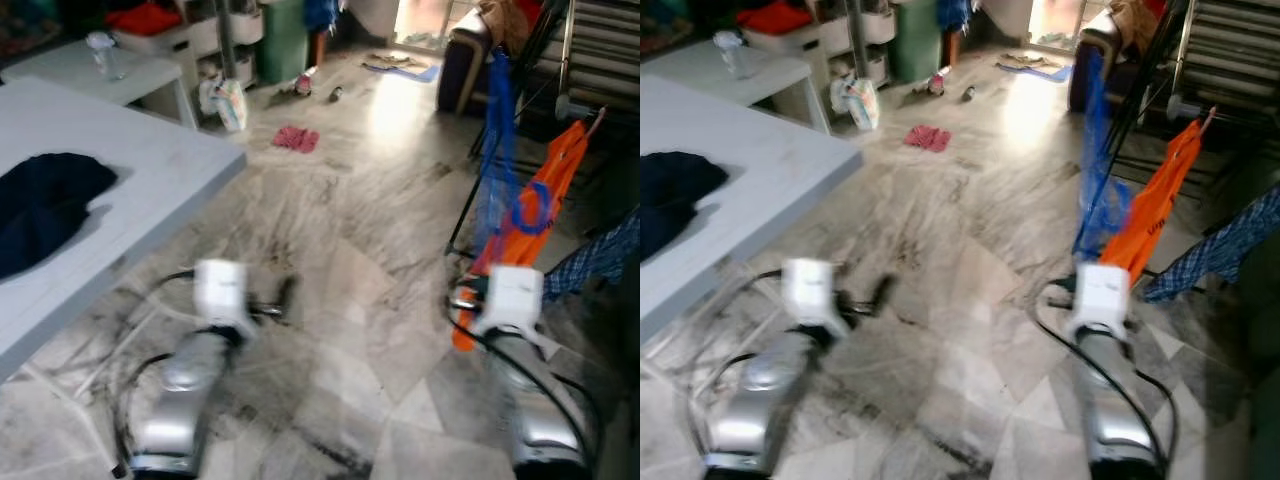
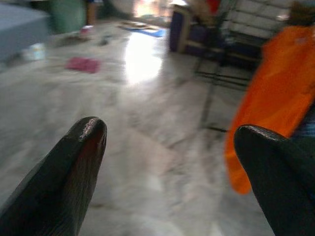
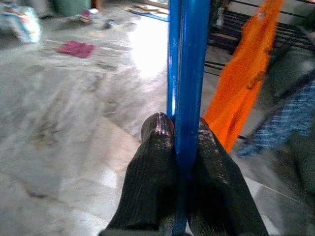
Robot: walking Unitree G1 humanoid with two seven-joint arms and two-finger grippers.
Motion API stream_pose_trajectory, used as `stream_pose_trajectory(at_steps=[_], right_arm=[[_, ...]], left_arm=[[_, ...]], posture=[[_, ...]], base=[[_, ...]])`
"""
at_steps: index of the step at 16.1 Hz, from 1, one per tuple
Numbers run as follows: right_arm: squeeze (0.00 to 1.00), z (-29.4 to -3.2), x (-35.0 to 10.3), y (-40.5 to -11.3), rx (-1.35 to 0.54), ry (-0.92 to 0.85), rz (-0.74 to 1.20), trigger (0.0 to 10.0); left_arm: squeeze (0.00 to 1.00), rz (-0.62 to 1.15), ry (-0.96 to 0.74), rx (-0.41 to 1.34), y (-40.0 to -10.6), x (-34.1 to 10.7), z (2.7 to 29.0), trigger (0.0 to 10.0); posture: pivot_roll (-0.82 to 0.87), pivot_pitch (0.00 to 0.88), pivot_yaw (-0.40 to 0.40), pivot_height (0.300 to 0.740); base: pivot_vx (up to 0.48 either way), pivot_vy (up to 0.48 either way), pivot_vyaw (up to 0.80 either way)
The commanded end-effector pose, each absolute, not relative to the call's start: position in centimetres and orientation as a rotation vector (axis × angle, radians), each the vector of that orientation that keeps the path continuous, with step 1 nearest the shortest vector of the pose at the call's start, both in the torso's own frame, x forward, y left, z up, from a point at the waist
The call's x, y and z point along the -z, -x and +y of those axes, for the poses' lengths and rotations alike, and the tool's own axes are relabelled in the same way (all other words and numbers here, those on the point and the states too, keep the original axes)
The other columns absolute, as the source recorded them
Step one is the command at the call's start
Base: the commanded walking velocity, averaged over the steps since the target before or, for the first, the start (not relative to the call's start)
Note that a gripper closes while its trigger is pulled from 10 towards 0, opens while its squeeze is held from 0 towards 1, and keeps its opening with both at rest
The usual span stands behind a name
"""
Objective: Hang hanger
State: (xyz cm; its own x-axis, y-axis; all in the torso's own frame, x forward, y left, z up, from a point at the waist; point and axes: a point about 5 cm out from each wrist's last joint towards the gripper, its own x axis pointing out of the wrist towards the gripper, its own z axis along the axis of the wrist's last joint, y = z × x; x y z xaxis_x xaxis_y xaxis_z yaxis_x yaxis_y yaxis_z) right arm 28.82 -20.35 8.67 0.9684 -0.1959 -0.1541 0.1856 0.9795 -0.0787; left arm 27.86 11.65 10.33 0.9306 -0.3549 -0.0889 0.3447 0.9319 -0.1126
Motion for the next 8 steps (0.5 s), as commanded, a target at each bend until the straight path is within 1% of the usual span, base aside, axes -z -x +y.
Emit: stream_pose_trajectory(at_steps=[1, 5, 8], right_arm=[[0.00, -19.52, -9.57, -29.18, 0.173, 0.057, 0.124, 10.0], [0.00, -18.79, -9.34, -29.02, 0.162, 0.042, 0.133, 10.0], [0.00, -19.59, -9.30, -28.56, 0.217, 0.016, 0.148, 10.0]], left_arm=[[0.00, 0.096, 0.082, 0.341, -27.79, -10.71, 12.41, 10.0], [0.00, 0.114, 0.067, 0.335, -27.51, -10.38, 12.62, 10.0], [0.00, 0.122, 0.041, 0.341, -27.65, -10.37, 12.48, 10.0]], posture=[[0.04, 0.064, -0.063, 0.740], [0.05, 0.073, -0.063, 0.740], [0.04, 0.080, -0.064, 0.740]], base=[[0.405, 0.000, -0.80], [0.407, 0.000, -0.80], [0.381, 0.000, -0.80]])
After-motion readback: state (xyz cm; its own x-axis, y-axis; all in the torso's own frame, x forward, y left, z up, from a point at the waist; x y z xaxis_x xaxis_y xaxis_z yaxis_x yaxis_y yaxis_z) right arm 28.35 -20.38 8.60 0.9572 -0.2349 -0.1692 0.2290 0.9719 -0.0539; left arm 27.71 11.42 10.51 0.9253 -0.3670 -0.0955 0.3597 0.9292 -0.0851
